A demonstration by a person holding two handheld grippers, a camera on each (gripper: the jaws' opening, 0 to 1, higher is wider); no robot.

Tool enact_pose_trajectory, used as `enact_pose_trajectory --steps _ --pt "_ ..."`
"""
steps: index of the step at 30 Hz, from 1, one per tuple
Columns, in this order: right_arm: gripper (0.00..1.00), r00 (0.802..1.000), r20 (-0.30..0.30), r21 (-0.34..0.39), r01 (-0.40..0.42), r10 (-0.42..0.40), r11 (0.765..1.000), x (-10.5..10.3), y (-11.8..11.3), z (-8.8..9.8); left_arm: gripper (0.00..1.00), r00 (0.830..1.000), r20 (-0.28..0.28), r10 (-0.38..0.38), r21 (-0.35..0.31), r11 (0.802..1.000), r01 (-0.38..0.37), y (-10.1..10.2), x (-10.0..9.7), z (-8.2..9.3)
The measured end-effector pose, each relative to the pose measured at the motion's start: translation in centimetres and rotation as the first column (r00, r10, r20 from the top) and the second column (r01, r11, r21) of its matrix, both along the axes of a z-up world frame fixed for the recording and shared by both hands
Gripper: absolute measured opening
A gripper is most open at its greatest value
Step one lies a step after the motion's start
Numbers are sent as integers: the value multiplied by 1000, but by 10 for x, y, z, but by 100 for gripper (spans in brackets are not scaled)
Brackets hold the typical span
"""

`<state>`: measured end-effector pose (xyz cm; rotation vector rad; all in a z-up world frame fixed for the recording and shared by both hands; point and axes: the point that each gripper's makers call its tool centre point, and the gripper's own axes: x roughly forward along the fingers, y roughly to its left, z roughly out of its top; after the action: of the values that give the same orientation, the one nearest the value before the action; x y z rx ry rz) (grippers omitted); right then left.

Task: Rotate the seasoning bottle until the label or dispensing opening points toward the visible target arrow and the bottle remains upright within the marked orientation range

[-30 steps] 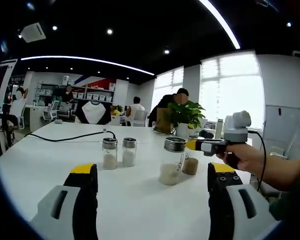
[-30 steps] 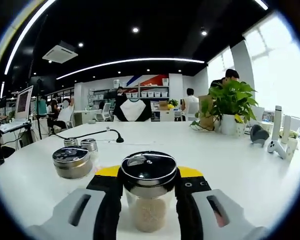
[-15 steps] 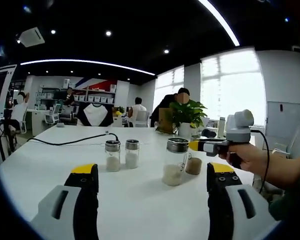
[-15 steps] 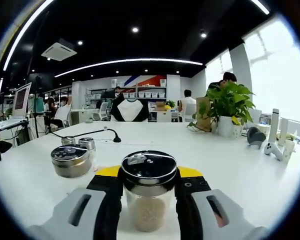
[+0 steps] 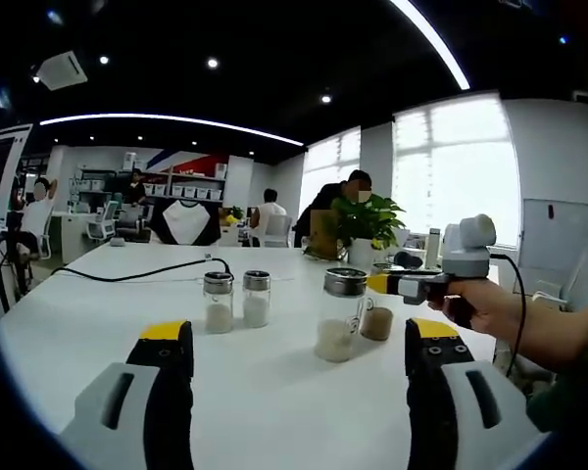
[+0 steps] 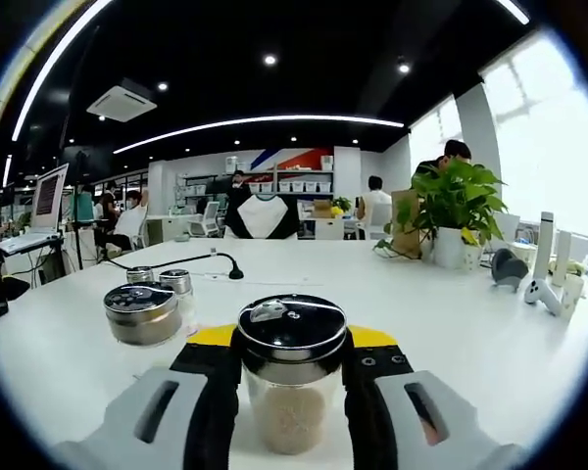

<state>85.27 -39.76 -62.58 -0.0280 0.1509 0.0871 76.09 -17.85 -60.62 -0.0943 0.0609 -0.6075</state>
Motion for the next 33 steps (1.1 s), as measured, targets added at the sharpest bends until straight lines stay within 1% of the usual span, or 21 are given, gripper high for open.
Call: enact_pose_trajectory --steps 5,15,20,25,27,29,31,33 --pt "39 999 -9 8 -43 43 999 -1 1 0 94 1000 8 2 7 1000 -2 1 -1 1" --pt "39 997 -14 3 -73 73 997 -2 3 -1 94 1000 4 -2 6 1000 2 0 -2 1" --pt "39 994 -22 6 -111 111 994 -1 3 -1 94 1000 3 -4 5 1000 4 -1 -3 1" --pt "39 984 -25 6 -176 176 984 -1 4 -1 94 1000 2 -5 2 1000 5 0 -3 2" --pt "39 982 -29 3 -188 188 982 -2 5 -2 94 1000 2 -3 -3 1000 3 0 -2 2" --pt "39 980 -32 -1 -198 197 980 -2 6 -2 94 1000 2 -1 4 1000 1 0 -2 2" --pt "39 977 -30 3 -213 213 977 -2 6 -2 94 1000 14 10 48 999 -10 -1 -2 1" --pt "39 974 -29 3 -224 224 974 -3 6 -2 94 1000 12 -3 41 999 3 -3 -3 2"
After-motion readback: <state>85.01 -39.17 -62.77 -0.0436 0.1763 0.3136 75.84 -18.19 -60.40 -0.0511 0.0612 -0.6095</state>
